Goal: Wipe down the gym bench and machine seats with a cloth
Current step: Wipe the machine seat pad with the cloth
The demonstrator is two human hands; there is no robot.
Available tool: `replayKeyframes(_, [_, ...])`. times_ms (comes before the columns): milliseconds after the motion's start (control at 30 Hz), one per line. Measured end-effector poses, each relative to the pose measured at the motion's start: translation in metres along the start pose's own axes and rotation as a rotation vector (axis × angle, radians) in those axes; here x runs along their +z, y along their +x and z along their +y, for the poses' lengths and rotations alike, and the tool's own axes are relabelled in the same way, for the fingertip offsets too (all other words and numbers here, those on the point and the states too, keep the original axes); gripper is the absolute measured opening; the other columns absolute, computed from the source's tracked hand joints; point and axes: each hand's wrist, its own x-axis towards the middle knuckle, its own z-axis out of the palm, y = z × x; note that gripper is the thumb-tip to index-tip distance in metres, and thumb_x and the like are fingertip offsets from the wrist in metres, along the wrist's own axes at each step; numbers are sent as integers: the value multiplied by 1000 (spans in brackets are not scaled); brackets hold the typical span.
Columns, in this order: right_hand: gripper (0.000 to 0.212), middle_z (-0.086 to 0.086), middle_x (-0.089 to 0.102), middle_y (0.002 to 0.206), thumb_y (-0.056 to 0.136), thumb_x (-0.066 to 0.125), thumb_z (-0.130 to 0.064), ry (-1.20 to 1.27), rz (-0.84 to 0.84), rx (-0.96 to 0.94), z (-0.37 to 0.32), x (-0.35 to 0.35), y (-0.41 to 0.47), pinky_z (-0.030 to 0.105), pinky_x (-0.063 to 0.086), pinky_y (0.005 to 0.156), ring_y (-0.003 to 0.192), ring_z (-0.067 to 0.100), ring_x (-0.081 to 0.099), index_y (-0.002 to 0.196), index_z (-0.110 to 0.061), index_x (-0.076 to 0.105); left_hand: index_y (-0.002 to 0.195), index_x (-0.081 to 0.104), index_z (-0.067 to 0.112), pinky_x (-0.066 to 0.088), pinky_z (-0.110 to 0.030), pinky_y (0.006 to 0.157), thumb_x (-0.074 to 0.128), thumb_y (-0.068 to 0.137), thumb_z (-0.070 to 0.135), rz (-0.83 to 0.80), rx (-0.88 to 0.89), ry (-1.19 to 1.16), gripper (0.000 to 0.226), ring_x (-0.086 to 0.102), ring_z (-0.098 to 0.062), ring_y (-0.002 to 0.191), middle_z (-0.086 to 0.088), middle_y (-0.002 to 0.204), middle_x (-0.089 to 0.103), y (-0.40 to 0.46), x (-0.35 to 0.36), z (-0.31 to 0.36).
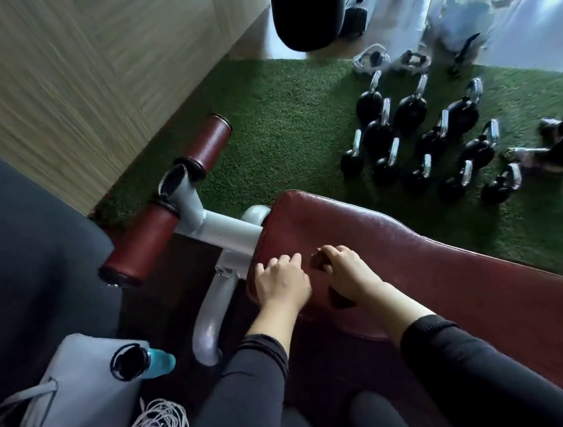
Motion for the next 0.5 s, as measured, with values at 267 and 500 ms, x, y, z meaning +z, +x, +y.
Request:
replayKeyframes(267, [33, 16, 52, 116, 92, 43, -11, 30, 18, 153, -22, -76, -105, 36, 43, 91, 111, 34, 50, 125, -11, 49, 136, 46, 23, 29, -42, 104, 38, 98, 30, -82, 37, 2, 40, 47, -23, 127, -1, 135, 53, -91, -86, 44])
replayKeyframes(500, [35, 16, 52, 118, 94, 43, -17, 137, 104, 252, -41, -94, -159, 37, 42, 97, 115, 33, 48, 128, -12, 49, 137, 45, 22, 28, -44, 106, 39, 98, 32, -86, 142, 24, 41, 45, -25, 128, -3, 137, 52, -123, -118, 70])
